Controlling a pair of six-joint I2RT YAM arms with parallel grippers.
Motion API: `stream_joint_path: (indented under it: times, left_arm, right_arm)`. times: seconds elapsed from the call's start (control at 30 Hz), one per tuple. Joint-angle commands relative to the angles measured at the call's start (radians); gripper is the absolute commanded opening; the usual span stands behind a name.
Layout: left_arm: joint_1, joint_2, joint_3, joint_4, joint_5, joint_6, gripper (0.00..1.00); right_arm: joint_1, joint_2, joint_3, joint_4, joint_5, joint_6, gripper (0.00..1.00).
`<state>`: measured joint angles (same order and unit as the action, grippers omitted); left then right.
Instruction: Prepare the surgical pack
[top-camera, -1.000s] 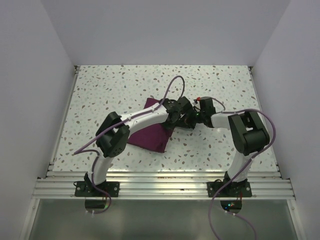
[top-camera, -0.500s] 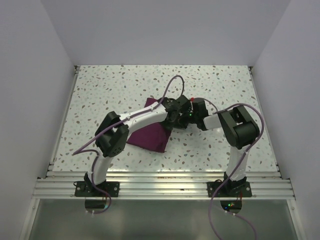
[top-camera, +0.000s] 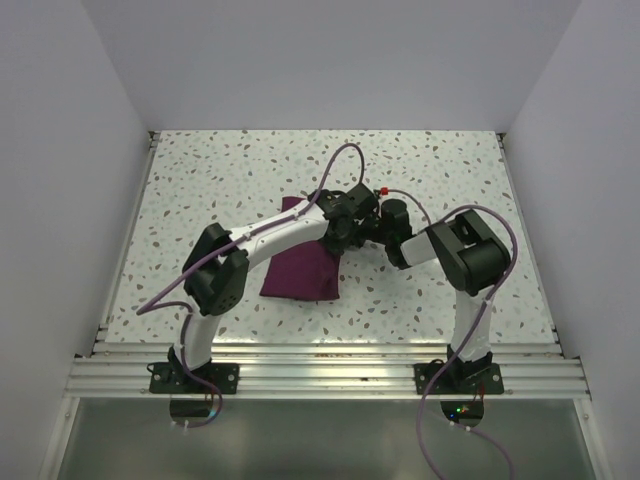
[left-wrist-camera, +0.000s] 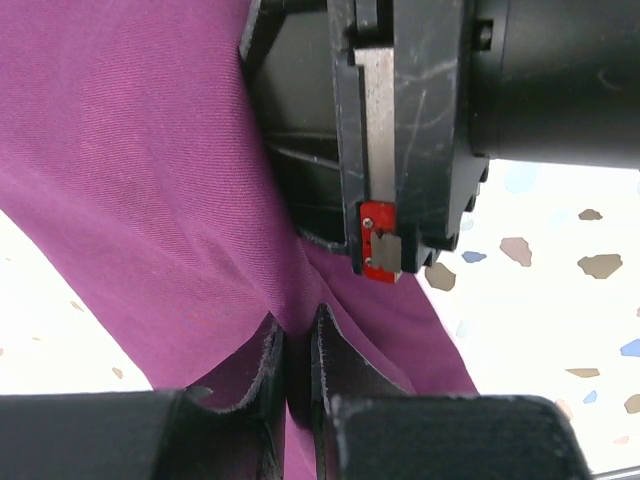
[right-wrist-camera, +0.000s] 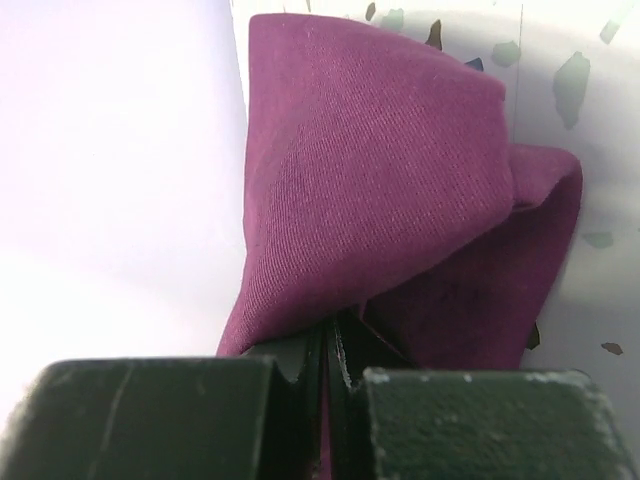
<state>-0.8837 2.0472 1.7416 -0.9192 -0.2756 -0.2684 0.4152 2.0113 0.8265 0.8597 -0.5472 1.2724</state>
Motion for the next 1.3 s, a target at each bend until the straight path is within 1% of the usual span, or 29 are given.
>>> stream_joint_path:
  times: [0.0,0.13,0.27,0.37,0.43,0.5,0.53,0.6,0.63,0.67,0.7,0.73,0.77,0.8,0.83,0.87,0.9,0.93,0.97,1.03,1.1,1.13,1.17,1.2,1.23,1.27]
  left_arm:
    - [-0.018,-0.067,0.006,0.049,0.101,0.009,0.0]
    - [-0.02,-0.078,0.007,0.068,0.128,0.023,0.0]
    - [-0.024,-0.085,0.004,0.06,0.147,0.015,0.0]
    - [-0.026,-0.088,-0.02,0.049,0.15,0.003,0.0]
    - [-0.027,-0.101,-0.065,0.06,0.151,0.0,0.0]
    - [-0.027,-0.11,-0.102,0.071,0.141,-0.006,0.0]
    - [-0.026,-0.111,-0.111,0.074,0.136,-0.009,0.0]
    - [-0.024,-0.117,-0.137,0.086,0.13,-0.014,0.0]
    - [-0.023,-0.117,-0.143,0.092,0.128,-0.015,0.01]
    - [-0.021,-0.122,-0.148,0.094,0.13,-0.017,0.08]
    - [-0.018,-0.128,-0.157,0.098,0.13,-0.02,0.14]
    - [-0.014,-0.134,-0.165,0.114,0.131,-0.022,0.2]
    - [-0.009,-0.148,-0.172,0.121,0.136,-0.023,0.26]
    - [-0.005,-0.156,-0.181,0.128,0.145,-0.025,0.37]
    - [0.006,-0.163,-0.183,0.132,0.153,-0.026,0.4]
    - [0.011,-0.179,-0.186,0.135,0.16,-0.028,0.41]
    - [0.014,-0.188,-0.188,0.14,0.171,-0.032,0.41]
    - [0.023,-0.196,-0.191,0.149,0.174,-0.035,0.41]
    - [0.028,-0.206,-0.192,0.152,0.183,-0.038,0.4]
    - [0.035,-0.209,-0.186,0.152,0.188,-0.043,0.39]
    - [0.035,-0.202,-0.18,0.152,0.191,-0.041,0.4]
    - [0.035,-0.197,-0.18,0.152,0.194,-0.041,0.42]
    - [0.035,-0.185,-0.175,0.149,0.199,-0.043,0.47]
    - [0.035,-0.179,-0.171,0.146,0.2,-0.045,0.49]
    - [0.035,-0.17,-0.168,0.138,0.2,-0.046,0.51]
    - [0.035,-0.157,-0.166,0.14,0.2,-0.048,0.55]
  right_arm:
    - [0.004,0.013,0.059,0.09,0.033,0.018,0.0]
    - [0.011,0.089,0.051,0.241,0.079,0.065,0.0]
    - [0.01,0.152,0.066,0.285,0.164,0.094,0.0]
    - [-0.003,0.168,0.134,0.213,0.152,0.053,0.0]
    - [-0.013,0.175,0.161,0.173,0.138,0.036,0.0]
    - [-0.032,0.167,0.164,0.141,0.115,0.033,0.0]
    - [-0.038,0.156,0.163,0.077,0.098,0.016,0.0]
    - [-0.056,0.107,0.134,0.021,0.073,-0.022,0.0]
    - [-0.061,0.089,0.125,-0.041,0.034,-0.037,0.0]
    - [-0.073,0.072,0.112,-0.086,0.014,-0.053,0.0]
    - [-0.079,0.051,0.103,-0.137,0.001,-0.103,0.0]
    - [-0.087,-0.003,0.094,-0.251,-0.006,-0.132,0.0]
    - [-0.105,-0.026,0.085,-0.301,-0.025,-0.162,0.0]
    - [-0.11,-0.058,0.068,-0.347,-0.033,-0.227,0.0]
    - [-0.118,-0.115,0.065,-0.454,-0.04,-0.27,0.0]
    - [-0.124,-0.152,0.065,-0.514,-0.034,-0.318,0.0]
    - [-0.125,-0.178,0.08,-0.584,-0.025,-0.415,0.0]
    - [-0.125,-0.199,0.091,-0.702,-0.025,-0.456,0.0]
    - [-0.125,-0.23,0.097,-0.726,-0.061,-0.484,0.0]
    - [-0.124,-0.253,0.089,-0.764,-0.068,-0.522,0.0]
    - [-0.124,-0.267,0.059,-0.74,-0.089,-0.518,0.0]
    - [-0.125,-0.261,0.05,-0.71,-0.095,-0.512,0.0]
    - [-0.122,-0.243,0.031,-0.679,-0.109,-0.498,0.0]
    - [-0.122,-0.234,0.022,-0.607,-0.137,-0.461,0.0]
    - [-0.122,-0.226,0.014,-0.584,-0.14,-0.446,0.0]
    - [-0.124,-0.217,0.004,-0.565,-0.138,-0.43,0.0]
